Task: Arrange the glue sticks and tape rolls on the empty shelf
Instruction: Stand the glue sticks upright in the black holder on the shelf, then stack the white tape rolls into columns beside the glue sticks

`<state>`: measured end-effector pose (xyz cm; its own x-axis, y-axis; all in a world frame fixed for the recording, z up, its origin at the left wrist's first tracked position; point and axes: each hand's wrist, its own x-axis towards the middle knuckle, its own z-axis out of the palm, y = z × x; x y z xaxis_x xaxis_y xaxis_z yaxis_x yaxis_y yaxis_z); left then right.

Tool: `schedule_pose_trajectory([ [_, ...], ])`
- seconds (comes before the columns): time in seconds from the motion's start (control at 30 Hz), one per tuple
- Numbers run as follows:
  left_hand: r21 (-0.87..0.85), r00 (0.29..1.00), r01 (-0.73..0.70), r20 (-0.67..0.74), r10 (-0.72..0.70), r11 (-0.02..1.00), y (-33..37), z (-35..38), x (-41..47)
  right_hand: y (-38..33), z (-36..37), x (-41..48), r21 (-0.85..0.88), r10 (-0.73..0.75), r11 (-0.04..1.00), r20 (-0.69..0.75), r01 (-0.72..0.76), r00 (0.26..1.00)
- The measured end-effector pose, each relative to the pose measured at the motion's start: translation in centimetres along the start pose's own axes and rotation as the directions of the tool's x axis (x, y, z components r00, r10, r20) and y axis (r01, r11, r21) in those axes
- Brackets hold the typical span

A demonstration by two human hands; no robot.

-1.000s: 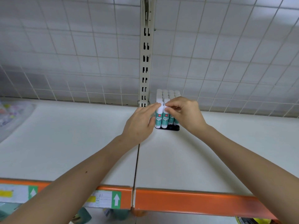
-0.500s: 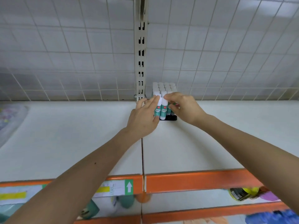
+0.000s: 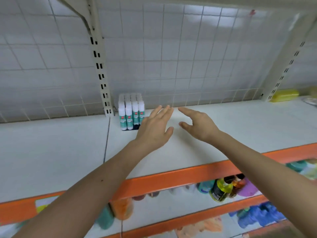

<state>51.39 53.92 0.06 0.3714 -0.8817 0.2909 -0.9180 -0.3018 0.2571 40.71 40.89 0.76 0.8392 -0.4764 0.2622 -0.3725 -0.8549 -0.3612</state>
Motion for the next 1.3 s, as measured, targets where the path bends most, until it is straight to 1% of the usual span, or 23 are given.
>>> schedule_pose_trajectory([
  [0.13, -0.021, 0.999, -0.036, 0.023, 0.036, 0.999, 7.4, 2.5, 3.1, 7.3, -4.0, -3.8, -0.040, 0.071, 0.997, -0.033, -0.072, 0.997],
  [0.27, -0.131, 0.996, -0.072, 0.035, 0.078, 0.989, 16.5, 6.3, 6.0, 15.4, -8.3, -8.3, -0.055, 0.155, 0.986, -0.067, -0.159, 0.986],
  [0.37, -0.206, 0.988, -0.137, 0.040, 0.148, 0.969, 23.2, 9.4, 8.5, 20.9, -11.7, -11.4, -0.058, 0.206, 0.975, -0.115, -0.213, 0.972],
  [0.57, -0.258, 0.966, -0.227, 0.065, 0.251, 0.939, 32.5, 13.9, 13.6, 29.8, -16.2, -15.3, -0.035, 0.333, 0.939, -0.168, -0.343, 0.928],
  [0.87, -0.285, 0.933, -0.303, 0.104, 0.344, 0.909, 40.5, 20.2, 22.8, 42.3, -20.1, -15.7, -0.024, 0.447, 0.885, -0.233, -0.465, 0.864],
  [1.03, -0.296, 0.911, -0.355, 0.106, 0.399, 0.887, 45.0, 23.3, 29.5, 49.2, -22.5, -14.2, -0.001, 0.510, 0.845, -0.300, -0.535, 0.806],
  [1.13, -0.279, 0.897, -0.376, 0.129, 0.422, 0.884, 47.0, 25.1, 32.8, 52.8, -23.7, -13.6, 0.027, 0.525, 0.832, -0.361, -0.554, 0.771],
  [1.23, -0.278, 0.898, -0.378, 0.121, 0.423, 0.883, 48.6, 26.7, 35.4, 55.8, -24.9, -13.5, 0.039, 0.565, 0.802, -0.374, -0.596, 0.736],
  [1.3, -0.236, 0.893, -0.396, 0.127, 0.432, 0.887, 49.6, 27.6, 36.4, 57.9, -25.3, -13.4, 0.029, 0.584, 0.783, -0.379, -0.622, 0.718],
])
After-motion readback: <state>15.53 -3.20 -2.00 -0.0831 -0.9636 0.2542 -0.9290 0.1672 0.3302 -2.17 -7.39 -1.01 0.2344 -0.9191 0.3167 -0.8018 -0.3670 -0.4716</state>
